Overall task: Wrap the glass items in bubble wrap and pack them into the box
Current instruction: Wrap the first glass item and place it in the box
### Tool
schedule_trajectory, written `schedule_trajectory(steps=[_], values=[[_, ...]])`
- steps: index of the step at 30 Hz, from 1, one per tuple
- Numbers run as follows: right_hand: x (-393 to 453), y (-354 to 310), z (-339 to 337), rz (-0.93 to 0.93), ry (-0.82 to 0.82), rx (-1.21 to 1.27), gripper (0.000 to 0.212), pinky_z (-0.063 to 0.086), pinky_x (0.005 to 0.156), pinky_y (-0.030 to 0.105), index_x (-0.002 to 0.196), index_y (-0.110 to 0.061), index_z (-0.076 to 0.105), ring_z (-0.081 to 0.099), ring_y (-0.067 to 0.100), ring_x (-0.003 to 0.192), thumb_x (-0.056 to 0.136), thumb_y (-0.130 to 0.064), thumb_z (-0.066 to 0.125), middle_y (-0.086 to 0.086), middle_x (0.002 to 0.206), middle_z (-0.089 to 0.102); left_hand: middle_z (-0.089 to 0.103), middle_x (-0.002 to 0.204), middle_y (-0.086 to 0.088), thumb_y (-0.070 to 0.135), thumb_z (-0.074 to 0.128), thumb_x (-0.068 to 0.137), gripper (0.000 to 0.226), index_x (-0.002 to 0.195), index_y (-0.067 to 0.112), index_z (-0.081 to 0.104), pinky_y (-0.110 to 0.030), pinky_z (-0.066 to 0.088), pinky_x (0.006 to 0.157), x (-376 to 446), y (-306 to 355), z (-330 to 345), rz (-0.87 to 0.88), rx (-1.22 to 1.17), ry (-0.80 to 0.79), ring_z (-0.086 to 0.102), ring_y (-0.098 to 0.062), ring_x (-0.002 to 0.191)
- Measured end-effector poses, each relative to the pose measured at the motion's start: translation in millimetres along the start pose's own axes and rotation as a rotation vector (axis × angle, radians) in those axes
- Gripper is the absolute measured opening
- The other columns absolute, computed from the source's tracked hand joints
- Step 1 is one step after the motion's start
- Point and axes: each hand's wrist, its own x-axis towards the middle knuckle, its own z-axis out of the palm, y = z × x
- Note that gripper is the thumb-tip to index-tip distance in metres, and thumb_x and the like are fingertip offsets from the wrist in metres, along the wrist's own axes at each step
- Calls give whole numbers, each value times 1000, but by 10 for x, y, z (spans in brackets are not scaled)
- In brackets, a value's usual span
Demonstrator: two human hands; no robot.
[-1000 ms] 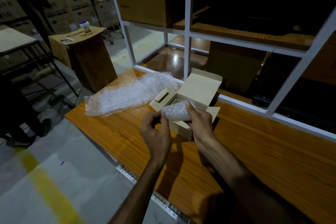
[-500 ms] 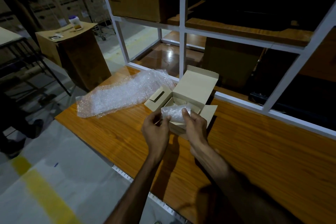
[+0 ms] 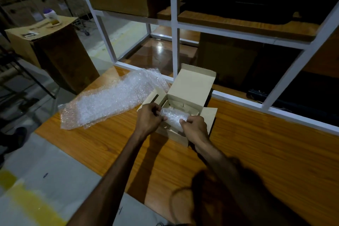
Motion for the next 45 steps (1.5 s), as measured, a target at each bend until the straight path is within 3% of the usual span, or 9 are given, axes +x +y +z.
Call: schedule_trajectory(steps=[7, 14, 21, 27, 30, 33, 36, 40, 45], values=[[168, 23, 78, -38, -102, -353, 6, 48, 56, 26, 100, -7, 68, 65, 18, 78, 100, -10, 64, 4, 87, 66, 66, 89, 9, 10, 84, 86, 20, 102, 13, 72, -16, 48, 66, 139, -153, 76, 151, 289, -92, 65, -8, 81], [225, 20, 119, -92, -76, -544, 20, 46, 58, 26, 88, -14, 55, 65, 23, 81, 95, -6, 71, -2, 76, 54, 75, 103, -12, 12, 74, 95, 10, 103, 7, 73, -41, 64, 82, 237, -205, 234, 244, 520, -182, 72, -24, 91], [288, -47, 114, -144, -115, -639, 25, 58, 72, 33, 114, 0, 66, 71, 28, 96, 91, -2, 76, 14, 106, 72, 71, 116, -13, 3, 75, 92, 20, 111, 6, 72, -38, 62, 92, 279, -184, 248, 243, 615, -259, 70, -27, 107], [270, -83, 86, -285, -142, -768, 13, 53, 67, 30, 104, -3, 68, 63, 21, 84, 92, 0, 72, 12, 104, 71, 67, 126, -14, 6, 72, 95, 23, 118, 5, 68, -37, 57, 100, 246, -155, 203, 282, 687, -281, 66, -27, 117], [301, -148, 9, -322, -140, -794, 19, 54, 68, 32, 109, -5, 65, 67, 25, 93, 92, -1, 73, 11, 106, 69, 66, 129, -14, 8, 72, 96, 26, 121, 6, 65, -38, 56, 103, 217, -125, 180, 303, 716, -293, 64, -27, 120], [337, -219, -79, -322, -126, -796, 16, 59, 66, 36, 92, -10, 63, 69, 25, 86, 90, -1, 75, 9, 96, 68, 67, 128, -13, 8, 72, 96, 25, 120, 7, 67, -37, 57, 102, 206, -104, 154, 306, 736, -299, 66, -25, 117], [345, -218, -148, -335, -106, -774, 29, 60, 66, 36, 77, -17, 55, 66, 21, 79, 90, -1, 75, 4, 84, 62, 67, 129, -13, 9, 70, 97, 26, 123, 7, 66, -38, 57, 101, 165, -94, 136, 315, 733, -302, 66, -26, 116], [273, -235, -315, -321, -162, -612, 10, 65, 61, 39, 98, -10, 72, 73, 19, 73, 93, -1, 72, 5, 87, 70, 70, 131, -12, 4, 71, 95, 36, 131, 10, 68, -37, 58, 102, 101, -130, 40, 334, 636, -261, 68, -24, 118], [-115, -254, -394, -392, -288, -284, 10, 56, 59, 28, 103, -11, 76, 68, 8, 70, 101, -11, 66, -7, 86, 69, 74, 123, 3, 13, 63, 104, 24, 125, 12, 74, -22, 57, 92, -332, -260, -145, 281, 88, -14, 71, -10, 109]])
